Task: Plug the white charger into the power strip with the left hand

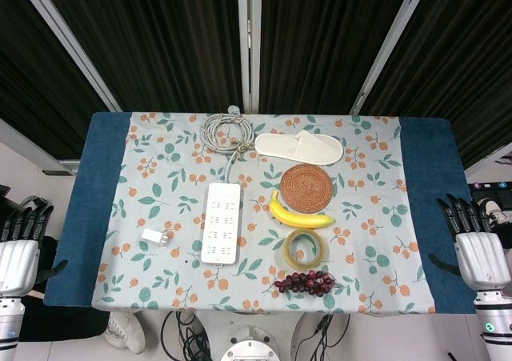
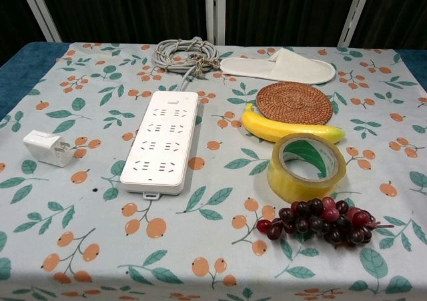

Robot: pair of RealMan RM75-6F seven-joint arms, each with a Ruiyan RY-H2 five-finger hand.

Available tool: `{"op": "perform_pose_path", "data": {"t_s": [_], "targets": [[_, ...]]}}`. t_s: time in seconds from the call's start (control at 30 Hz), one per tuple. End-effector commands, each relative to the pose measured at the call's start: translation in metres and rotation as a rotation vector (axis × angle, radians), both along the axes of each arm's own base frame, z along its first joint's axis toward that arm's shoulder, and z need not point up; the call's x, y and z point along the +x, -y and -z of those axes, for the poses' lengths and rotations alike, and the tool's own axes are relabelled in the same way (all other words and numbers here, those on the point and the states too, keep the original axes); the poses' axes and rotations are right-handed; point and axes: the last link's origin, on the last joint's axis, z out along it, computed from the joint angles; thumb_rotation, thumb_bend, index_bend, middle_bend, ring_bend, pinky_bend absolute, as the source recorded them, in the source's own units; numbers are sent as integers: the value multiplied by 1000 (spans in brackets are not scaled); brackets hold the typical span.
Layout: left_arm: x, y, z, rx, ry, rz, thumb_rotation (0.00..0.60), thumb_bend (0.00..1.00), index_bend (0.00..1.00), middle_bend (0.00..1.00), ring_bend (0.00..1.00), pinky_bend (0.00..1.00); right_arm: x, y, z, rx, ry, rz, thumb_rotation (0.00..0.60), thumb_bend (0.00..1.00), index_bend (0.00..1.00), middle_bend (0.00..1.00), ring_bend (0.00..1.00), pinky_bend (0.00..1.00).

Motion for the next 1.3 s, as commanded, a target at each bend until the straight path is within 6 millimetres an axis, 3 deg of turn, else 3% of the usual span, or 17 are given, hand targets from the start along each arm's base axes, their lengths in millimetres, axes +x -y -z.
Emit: {"op": "perform_pose_path", "data": {"t_s": [0.03,0.33,0.67,0.9,1.3], "targets": [[-2,-1,2,-8,2,-10,600,87,31,30,0,0,0,1,1,3,0,0,600,26,0,0,0,0],[-2,-2,6,-17,11,-7,600,87,31,30,0,0,2,3,-3,-7,-1,-11,600,26,0,0,0,0],[15,-52,23,-58,84,85,600,88,31,30,0,0,12,7,-25,-73,-20,-56,600,26,0,0,0,0],[22,-96,51,-131,117,96,600,87,31,30,0,0,13,6,-24,-67,-18,-57,600,26,0,0,0,0],[27,-133,106,-245,117,93,600,87,31,25,0,0,13,8,-18,-50,-14,-46,600,26,0,0,0,0]]}}
